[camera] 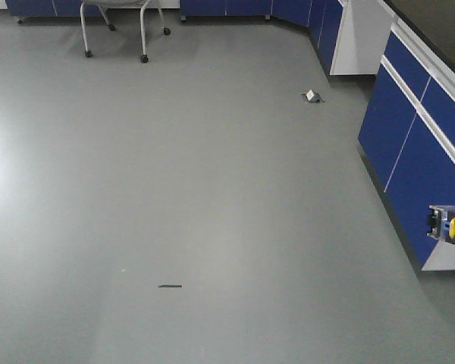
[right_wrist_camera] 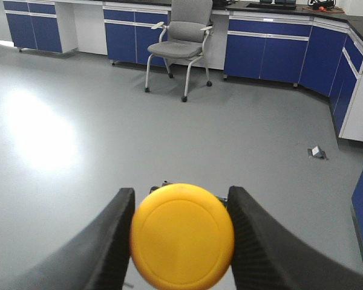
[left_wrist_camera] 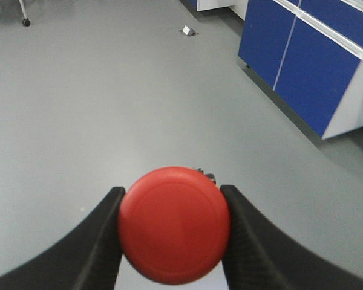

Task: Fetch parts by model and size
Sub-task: 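Drive the base to the bench with the red tray, holding both buttons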

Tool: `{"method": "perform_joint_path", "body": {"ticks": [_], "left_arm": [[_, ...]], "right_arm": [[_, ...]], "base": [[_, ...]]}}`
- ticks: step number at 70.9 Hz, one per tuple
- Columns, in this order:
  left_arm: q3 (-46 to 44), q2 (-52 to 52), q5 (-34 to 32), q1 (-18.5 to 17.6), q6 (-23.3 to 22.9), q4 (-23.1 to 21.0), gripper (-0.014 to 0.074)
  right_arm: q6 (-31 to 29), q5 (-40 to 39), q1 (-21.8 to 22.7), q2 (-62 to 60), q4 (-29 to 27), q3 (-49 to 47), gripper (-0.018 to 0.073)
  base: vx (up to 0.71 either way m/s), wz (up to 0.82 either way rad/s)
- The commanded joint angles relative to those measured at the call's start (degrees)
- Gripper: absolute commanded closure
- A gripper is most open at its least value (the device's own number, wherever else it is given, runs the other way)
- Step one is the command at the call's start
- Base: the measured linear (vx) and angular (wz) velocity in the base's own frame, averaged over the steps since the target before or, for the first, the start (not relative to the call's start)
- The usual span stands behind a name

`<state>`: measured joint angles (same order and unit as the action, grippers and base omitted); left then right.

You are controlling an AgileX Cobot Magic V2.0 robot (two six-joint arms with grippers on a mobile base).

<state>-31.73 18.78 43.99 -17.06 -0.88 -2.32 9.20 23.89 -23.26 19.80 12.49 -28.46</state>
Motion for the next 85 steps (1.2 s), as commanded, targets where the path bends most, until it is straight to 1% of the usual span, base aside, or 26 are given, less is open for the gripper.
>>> {"method": "perform_joint_path", "body": {"ticks": [1, 85], "left_arm": [[-1.53, 0.87, -4.08, 0.04, -0.08, -0.42, 0.0603], [-1.53, 0.91, -4.28, 0.04, -0.08, -0.42, 0.0603]], "right_arm": [[-0.71, -4.61, 0.09, 0.50, 0.96, -1.53, 0.0561], [-0.71, -4.61, 0.04, 0.49, 0.96, -1.53, 0.0561]], "base": [[0.74, -0.02], [0.74, 0.02]]}}
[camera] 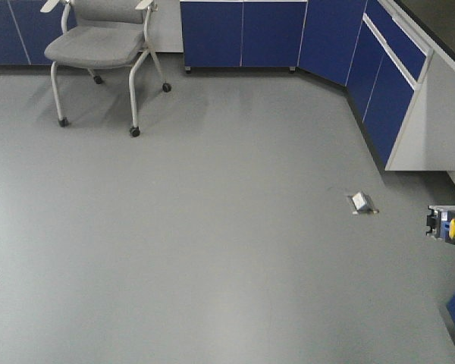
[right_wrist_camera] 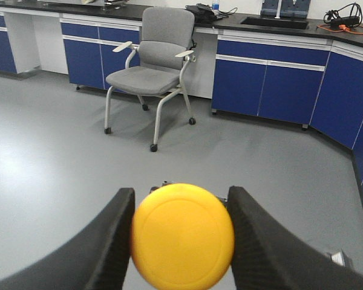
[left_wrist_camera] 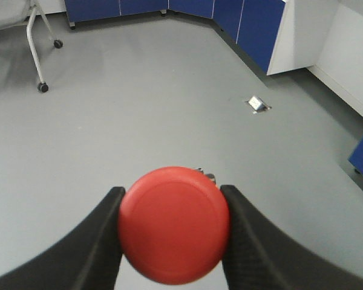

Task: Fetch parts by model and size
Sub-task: 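Drive the base to the bench with the red tray, holding both buttons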

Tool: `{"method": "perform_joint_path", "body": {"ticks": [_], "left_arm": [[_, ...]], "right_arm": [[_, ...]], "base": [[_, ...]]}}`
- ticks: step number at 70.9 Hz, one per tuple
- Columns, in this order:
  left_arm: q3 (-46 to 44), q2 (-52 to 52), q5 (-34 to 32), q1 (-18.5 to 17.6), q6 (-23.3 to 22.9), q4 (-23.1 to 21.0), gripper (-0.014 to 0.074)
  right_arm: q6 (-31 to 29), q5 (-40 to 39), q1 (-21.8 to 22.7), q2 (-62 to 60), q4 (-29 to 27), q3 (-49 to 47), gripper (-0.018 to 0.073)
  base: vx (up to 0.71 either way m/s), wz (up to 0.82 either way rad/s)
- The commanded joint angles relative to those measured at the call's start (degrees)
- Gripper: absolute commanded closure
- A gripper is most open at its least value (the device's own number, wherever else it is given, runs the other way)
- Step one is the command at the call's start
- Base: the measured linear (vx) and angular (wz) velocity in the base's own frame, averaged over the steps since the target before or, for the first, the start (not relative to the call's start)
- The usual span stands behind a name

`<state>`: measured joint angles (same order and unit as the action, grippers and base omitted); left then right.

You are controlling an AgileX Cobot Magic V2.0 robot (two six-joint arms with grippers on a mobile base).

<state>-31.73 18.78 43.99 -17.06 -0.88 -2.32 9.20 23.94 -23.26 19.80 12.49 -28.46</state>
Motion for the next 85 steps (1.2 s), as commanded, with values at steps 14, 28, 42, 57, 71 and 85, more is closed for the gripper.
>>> {"method": "perform_joint_path", "body": {"ticks": [14, 28, 42, 57, 71, 85], "left_arm": [[-1.53, 0.91, -4.20, 0.04, -0.08, -0.42, 0.0603], [-1.53, 0.91, -4.28, 0.04, -0.08, -0.42, 0.0603], [-1.53, 0.91, -4.28, 0.04, -0.08, -0.42, 0.0603], [-1.53, 0.91, -4.28, 0.04, -0.08, -0.42, 0.0603], [-1.53, 0.91, -4.28, 0.04, -0.08, -0.42, 0.0603], [-1.53, 0.91, -4.28, 0.04, -0.08, -0.42, 0.0603]], "right_arm": [[-0.71, -4.66, 0.04, 0.49, 0.96, -1.53, 0.0561], [-0.71, -4.66, 0.04, 0.49, 0.96, -1.53, 0.0561], [-0.71, -4.71, 0.04, 0.49, 0.96, -1.53, 0.0561], [-0.71, -4.71, 0.04, 0.49, 0.96, -1.53, 0.0561], [-0.71, -4.71, 0.04, 0.49, 0.96, -1.53, 0.0561], [-0.71, -4.67, 0.04, 0.49, 0.96, -1.53, 0.0561]], "base": [[0.71, -0.05], [0.69, -0.02], [0.66, 0.01], [0.62, 0.01], [0.57, 0.03], [0.52, 0.02]]}}
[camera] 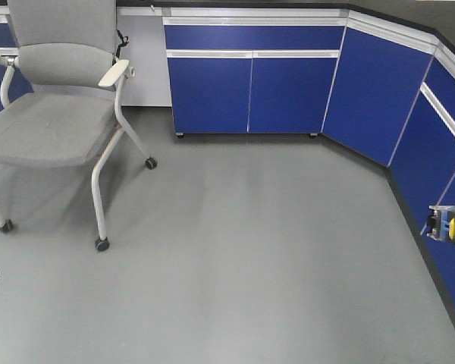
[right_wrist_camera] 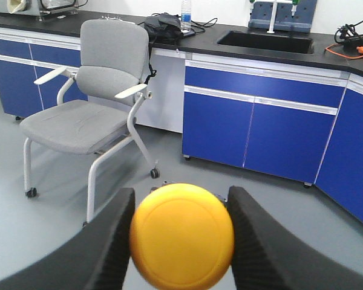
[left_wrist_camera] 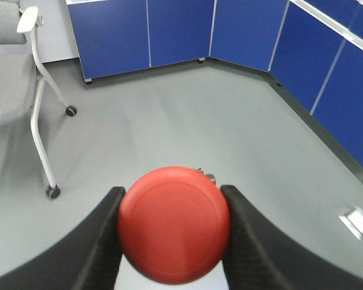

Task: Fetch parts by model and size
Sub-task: 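Drive the base to the bench with the red tray, holding both buttons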

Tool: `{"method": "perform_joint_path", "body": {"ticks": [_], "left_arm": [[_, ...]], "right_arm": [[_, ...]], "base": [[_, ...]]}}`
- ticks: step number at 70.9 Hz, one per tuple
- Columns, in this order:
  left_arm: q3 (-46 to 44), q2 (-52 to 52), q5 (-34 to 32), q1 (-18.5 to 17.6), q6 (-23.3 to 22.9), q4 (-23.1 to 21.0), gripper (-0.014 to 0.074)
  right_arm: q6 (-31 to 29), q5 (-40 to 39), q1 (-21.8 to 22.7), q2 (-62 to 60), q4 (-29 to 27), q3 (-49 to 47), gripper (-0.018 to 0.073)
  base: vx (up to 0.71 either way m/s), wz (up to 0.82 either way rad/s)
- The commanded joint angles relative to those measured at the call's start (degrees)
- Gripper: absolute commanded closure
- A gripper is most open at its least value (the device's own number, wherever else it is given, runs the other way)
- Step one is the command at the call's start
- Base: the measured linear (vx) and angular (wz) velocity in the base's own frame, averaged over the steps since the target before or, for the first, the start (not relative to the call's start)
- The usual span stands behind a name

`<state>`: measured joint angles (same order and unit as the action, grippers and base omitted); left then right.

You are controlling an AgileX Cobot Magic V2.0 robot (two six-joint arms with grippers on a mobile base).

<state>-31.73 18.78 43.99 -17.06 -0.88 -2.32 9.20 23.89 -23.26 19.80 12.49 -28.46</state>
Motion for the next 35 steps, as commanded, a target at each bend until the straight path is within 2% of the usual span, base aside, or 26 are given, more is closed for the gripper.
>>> {"method": "perform_joint_path", "body": {"ticks": [1, 19, 35], "left_arm": [[-1.53, 0.91, -4.28, 0.04, -0.08, -0.42, 0.0603], [-1.53, 0.91, -4.28, 0.04, -0.08, -0.42, 0.0603], [-1.53, 0.91, -4.28, 0.04, -0.08, -0.42, 0.0603]], "right_arm": [[-0.71, -4.62, 0.04, 0.49, 0.96, -1.53, 0.0561], [-0.71, -4.62, 0.04, 0.49, 0.96, -1.53, 0.0561], [-0.71, -4.62, 0.04, 0.49, 0.96, -1.53, 0.0561]], "base": [[0.48, 0.01], [0.45, -0.09], [0.37, -0.62]]}}
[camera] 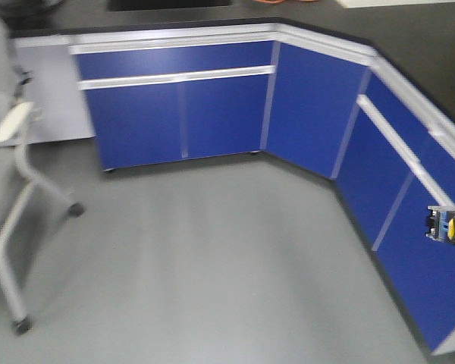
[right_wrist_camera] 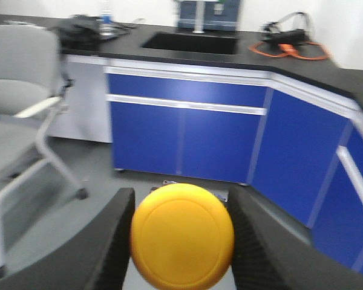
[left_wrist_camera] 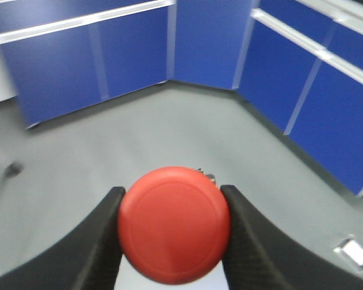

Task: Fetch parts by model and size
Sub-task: 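Drive the base to the bench with the red tray, holding both buttons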

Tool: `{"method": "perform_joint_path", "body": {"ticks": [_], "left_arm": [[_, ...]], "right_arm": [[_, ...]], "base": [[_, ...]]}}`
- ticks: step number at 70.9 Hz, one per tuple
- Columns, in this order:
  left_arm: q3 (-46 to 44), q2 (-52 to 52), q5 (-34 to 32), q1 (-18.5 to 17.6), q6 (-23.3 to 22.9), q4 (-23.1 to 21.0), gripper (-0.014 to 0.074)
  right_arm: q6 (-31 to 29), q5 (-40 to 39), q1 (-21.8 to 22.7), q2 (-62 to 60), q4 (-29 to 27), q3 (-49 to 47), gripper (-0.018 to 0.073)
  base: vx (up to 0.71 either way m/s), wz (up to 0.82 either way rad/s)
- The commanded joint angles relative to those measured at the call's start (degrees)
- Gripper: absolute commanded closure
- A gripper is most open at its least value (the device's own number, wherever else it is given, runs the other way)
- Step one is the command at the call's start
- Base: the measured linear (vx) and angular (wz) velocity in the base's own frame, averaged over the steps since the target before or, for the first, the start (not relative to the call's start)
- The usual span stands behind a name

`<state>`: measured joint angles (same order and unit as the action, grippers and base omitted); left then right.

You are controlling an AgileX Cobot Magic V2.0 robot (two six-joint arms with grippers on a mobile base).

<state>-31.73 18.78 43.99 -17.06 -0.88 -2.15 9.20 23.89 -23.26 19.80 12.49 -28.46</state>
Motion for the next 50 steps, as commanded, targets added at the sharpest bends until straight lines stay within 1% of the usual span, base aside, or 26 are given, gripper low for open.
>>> {"method": "perform_joint_path", "body": {"ticks": [1, 33, 50], "left_arm": [[-1.53, 0.91, -4.28, 0.04, -0.08, -0.59, 0.0603], [-1.53, 0.91, -4.28, 0.04, -0.08, -0.59, 0.0603], [-1.53, 0.91, -4.28, 0.04, -0.08, -0.59, 0.0603]], "right_arm": [[-0.71, -4.62, 0.04, 0.49, 0.96, -1.53, 0.0561], [-0.71, -4.62, 0.04, 0.49, 0.96, -1.53, 0.0561], [-0.71, -4.62, 0.04, 0.49, 0.96, -1.53, 0.0561]], "base": [[0.34, -0.88], [0.28, -0.98], [0.23, -0.89]]}}
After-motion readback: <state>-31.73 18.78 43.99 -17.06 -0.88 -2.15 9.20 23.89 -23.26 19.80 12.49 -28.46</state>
